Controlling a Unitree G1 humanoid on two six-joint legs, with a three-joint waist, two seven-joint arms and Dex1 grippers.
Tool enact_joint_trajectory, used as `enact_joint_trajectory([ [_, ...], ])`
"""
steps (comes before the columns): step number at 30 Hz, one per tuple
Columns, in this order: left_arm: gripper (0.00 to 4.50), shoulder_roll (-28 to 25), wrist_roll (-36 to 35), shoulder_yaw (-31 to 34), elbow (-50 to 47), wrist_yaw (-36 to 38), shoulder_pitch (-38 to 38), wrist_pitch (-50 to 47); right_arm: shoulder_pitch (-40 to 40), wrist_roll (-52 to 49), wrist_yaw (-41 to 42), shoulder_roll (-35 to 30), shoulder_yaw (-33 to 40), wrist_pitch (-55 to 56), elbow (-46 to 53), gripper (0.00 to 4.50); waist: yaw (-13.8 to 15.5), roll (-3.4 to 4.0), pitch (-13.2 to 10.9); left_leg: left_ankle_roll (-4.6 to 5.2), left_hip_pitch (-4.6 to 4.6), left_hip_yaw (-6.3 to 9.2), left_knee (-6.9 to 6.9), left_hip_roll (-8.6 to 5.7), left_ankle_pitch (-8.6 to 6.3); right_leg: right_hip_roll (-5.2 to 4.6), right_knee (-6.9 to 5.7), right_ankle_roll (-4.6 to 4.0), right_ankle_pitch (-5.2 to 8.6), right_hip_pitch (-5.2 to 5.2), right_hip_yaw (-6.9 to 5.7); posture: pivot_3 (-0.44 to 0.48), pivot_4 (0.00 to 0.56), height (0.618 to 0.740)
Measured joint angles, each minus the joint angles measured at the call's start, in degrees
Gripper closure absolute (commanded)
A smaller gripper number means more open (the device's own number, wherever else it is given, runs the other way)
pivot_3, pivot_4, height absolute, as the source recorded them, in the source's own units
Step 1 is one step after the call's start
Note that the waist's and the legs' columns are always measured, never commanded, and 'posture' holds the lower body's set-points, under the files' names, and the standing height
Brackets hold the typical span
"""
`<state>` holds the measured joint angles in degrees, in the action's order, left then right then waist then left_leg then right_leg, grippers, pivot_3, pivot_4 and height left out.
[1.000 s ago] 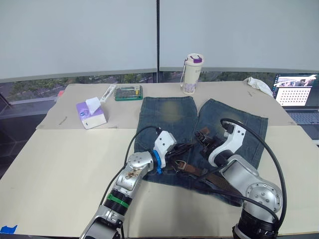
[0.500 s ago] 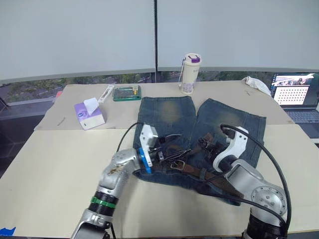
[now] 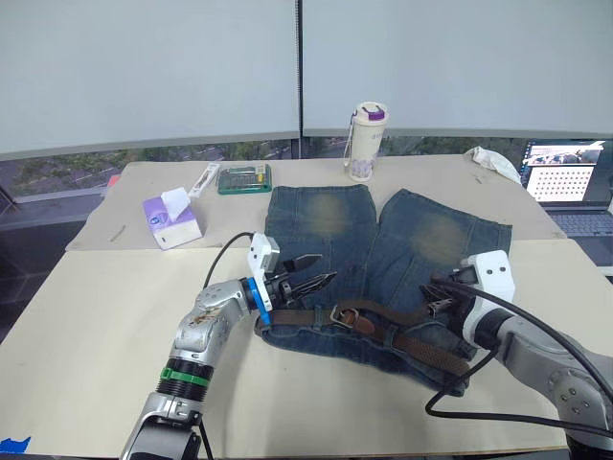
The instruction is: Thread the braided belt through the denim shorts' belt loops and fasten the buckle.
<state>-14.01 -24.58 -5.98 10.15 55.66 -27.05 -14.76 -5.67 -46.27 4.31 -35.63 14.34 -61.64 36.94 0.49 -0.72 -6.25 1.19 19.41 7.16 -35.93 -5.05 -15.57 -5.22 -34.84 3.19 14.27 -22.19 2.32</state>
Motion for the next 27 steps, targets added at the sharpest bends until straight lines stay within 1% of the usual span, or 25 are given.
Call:
enact_joint_trajectory([
  [4,3.91,0.19,3.09,-2.06,2.33,0.26,0.02,2.43,-0.12,0.77,1.54,0.05,-0.79,0.13,0.12,4.50,0.38,-0.07,-0.04,0.01,0.03,0.01,-0.03,-0.01,0.00,-0.05,0.01,0.00,0.00,0.00,0.01,0.000,0.150,0.740],
  [5,4.31,0.23,3.86,-2.63,2.66,0.32,0.02,2.85,-0.20,0.98,1.80,0.05,-0.88,0.18,0.13,4.50,0.39,-0.07,-0.05,0.01,0.04,0.01,-0.03,-0.02,0.00,-0.06,0.01,0.00,0.00,-0.01,0.01,0.000,0.150,0.740],
  [6,4.48,0.28,5.26,-3.66,3.35,0.32,0.02,4.04,-0.28,1.25,2.02,0.05,-1.01,0.29,0.12,4.50,0.39,-0.09,-0.05,0.01,0.04,0.01,-0.03,-0.02,0.00,-0.06,0.01,0.00,0.00,-0.01,0.02,0.000,0.150,0.740],
  [10,4.48,0.77,8.64,-6.24,5.37,0.38,0.08,6.40,-0.36,2.62,3.16,0.03,-1.36,0.58,0.11,4.50,0.30,-0.10,-0.06,0.01,0.05,0.01,-0.02,-0.01,0.00,-0.06,0.00,0.00,0.00,-0.03,0.02,0.000,0.150,0.740],
  [21,4.48,2.11,13.46,-8.78,10.91,0.99,-0.10,11.07,-0.66,4.71,4.55,0.15,-1.40,0.58,0.05,4.50,0.35,-0.12,-0.07,0.01,0.03,0.02,-0.02,-0.01,0.00,-0.07,-0.01,0.00,0.00,-0.01,0.01,0.000,0.150,0.740],
  [27,4.48,2.32,18.46,-11.98,13.60,0.61,-2.52,15.20,-0.84,5.05,4.69,0.15,-1.25,0.56,0.05,4.50,0.69,-0.13,-0.07,0.02,0.01,0.01,-0.04,-0.02,-0.01,-0.08,0.00,0.00,0.00,0.06,0.01,0.000,0.150,0.740],
])
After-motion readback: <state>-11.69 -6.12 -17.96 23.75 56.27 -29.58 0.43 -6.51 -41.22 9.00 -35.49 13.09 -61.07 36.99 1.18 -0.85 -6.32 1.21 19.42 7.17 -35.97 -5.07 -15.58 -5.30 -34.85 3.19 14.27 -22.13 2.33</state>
